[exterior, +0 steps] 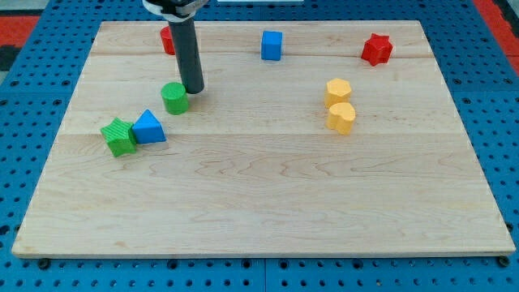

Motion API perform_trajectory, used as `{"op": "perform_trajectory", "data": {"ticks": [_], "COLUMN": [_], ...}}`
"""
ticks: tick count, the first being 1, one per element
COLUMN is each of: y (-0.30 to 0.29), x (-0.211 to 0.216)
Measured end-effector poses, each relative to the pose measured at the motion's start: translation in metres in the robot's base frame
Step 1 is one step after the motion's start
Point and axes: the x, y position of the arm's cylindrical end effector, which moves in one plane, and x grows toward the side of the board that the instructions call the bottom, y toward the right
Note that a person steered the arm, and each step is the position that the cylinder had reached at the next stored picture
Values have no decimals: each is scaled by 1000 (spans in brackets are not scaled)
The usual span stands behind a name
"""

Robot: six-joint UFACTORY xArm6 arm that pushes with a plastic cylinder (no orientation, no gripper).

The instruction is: Move the green circle above the green star

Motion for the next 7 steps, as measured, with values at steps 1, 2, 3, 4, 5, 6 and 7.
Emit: {"op": "perform_trajectory", "data": {"ticks": [1,2,3,4,5,6,7], "y": [0,30,30,22,-11,-29,-41], "x": [0,2,25,36,24,10,10]}}
